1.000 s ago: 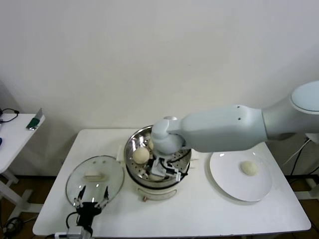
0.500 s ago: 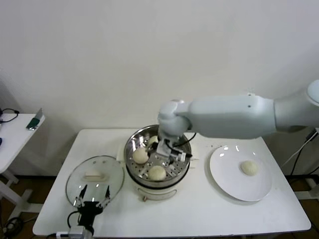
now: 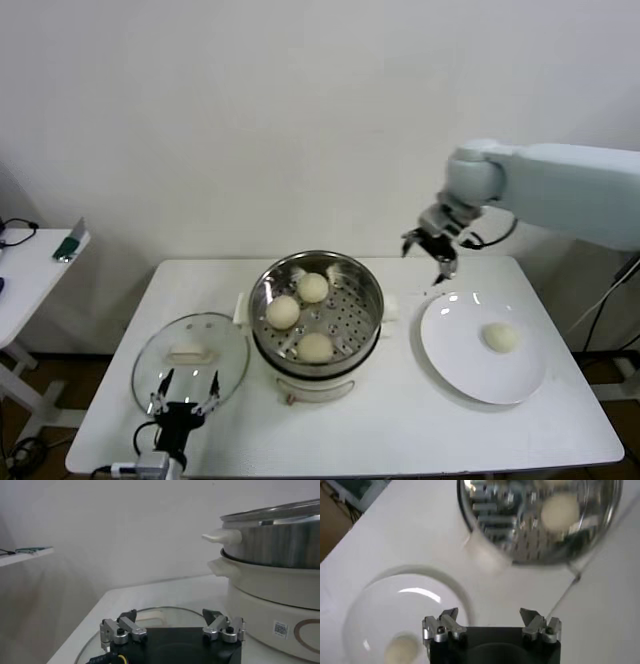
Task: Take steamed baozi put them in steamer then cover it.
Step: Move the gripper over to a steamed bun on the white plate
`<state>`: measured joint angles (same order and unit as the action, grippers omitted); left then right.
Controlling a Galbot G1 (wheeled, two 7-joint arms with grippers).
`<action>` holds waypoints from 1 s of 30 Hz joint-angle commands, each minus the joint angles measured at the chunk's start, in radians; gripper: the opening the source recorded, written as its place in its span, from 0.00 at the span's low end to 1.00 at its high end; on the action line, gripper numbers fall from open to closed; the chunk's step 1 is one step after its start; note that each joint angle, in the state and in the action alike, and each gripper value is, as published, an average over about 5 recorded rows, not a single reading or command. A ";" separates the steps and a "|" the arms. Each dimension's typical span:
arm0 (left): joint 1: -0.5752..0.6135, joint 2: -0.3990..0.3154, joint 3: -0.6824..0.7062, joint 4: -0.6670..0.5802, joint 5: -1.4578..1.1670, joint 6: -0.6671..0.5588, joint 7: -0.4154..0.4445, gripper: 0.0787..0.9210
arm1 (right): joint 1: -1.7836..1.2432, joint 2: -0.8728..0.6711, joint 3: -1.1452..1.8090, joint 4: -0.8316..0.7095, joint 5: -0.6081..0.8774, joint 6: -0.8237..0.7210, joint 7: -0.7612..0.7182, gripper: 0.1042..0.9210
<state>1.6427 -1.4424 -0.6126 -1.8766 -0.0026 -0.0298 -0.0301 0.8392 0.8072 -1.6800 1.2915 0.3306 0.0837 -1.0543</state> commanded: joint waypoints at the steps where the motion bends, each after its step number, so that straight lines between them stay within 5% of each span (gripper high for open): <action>1: -0.002 -0.003 0.001 0.004 0.003 0.001 0.001 0.88 | -0.295 -0.240 0.160 -0.244 -0.076 -0.014 -0.027 0.88; 18: 0.014 -0.013 -0.012 0.027 0.016 -0.004 -0.001 0.88 | -0.722 -0.119 0.540 -0.502 -0.235 0.021 -0.011 0.88; 30: 0.014 -0.014 -0.013 0.034 0.018 -0.005 -0.002 0.88 | -0.746 -0.072 0.582 -0.528 -0.244 0.013 0.023 0.88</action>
<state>1.6564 -1.4560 -0.6269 -1.8446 0.0139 -0.0346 -0.0324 0.1841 0.7114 -1.1813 0.8248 0.1135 0.0991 -1.0471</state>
